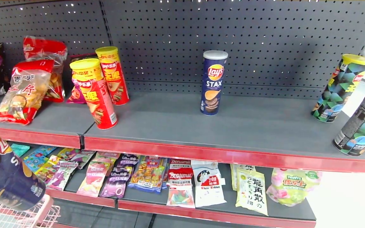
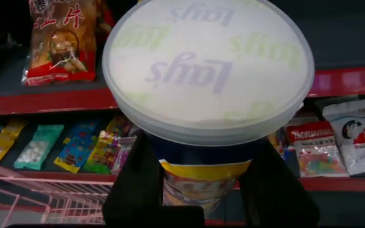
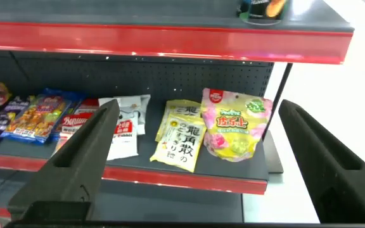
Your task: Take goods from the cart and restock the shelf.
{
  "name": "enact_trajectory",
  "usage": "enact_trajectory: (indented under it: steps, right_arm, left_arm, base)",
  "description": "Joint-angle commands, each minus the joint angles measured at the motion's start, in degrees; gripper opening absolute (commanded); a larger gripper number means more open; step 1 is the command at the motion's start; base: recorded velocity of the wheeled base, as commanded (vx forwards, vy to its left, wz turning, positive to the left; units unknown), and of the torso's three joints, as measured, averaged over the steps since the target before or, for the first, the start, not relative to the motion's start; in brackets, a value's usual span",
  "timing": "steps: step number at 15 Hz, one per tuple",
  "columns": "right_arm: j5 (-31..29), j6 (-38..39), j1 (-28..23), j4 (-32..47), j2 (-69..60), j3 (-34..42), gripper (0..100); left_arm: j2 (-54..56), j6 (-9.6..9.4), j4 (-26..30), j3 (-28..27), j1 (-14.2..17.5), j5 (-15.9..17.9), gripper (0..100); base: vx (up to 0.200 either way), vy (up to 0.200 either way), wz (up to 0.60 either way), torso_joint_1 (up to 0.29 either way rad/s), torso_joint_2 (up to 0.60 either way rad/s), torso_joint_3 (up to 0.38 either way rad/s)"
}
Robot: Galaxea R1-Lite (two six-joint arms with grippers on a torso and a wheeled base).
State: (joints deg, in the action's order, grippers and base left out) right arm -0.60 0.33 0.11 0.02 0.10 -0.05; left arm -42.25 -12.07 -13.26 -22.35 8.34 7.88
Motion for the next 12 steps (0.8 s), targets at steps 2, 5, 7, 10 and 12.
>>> enact_trajectory:
  steps: [2,5,7,10,12]
  right_arm:
    - [-0.02,0.02,0.07,-0.02,-0.01,0.05,100]
    - [-0.02,0.02,0.07,-0.02,0.08,-0.04,100]
    - [-0.02,-0.07,0.07,-0.02,-0.01,-0.04,100]
    - [0.07,-0.24,0.07,-0.02,0.08,-0.04,100]
    - [0.07,-0.33,0.07,-0.02,0.08,-0.04,100]
  left_arm:
    - [0.07,-1.11,-0.01,0.11,0.01,-0.84,0]
    - [0.77,-1.20,-0.01,0.37,-0.08,-0.93,0]
    - [1.30,-1.29,0.17,0.37,-0.16,-0.93,0]
    - [3.76,-1.20,2.45,0.02,-0.43,0.04,0]
    - [7.18,-0.85,6.50,-0.68,-0.52,4.78,0]
  base:
    - [0.000,0.000,0.00,0.000,0.00,0.000]
    - [0.200,0.000,0.00,-0.004,0.00,0.001]
    - [0.200,0.000,0.00,-0.002,-0.01,0.000]
    - [0.000,0.000,0.00,0.000,0.00,0.000]
    - [0.000,0.000,0.00,0.000,0.00,0.000]
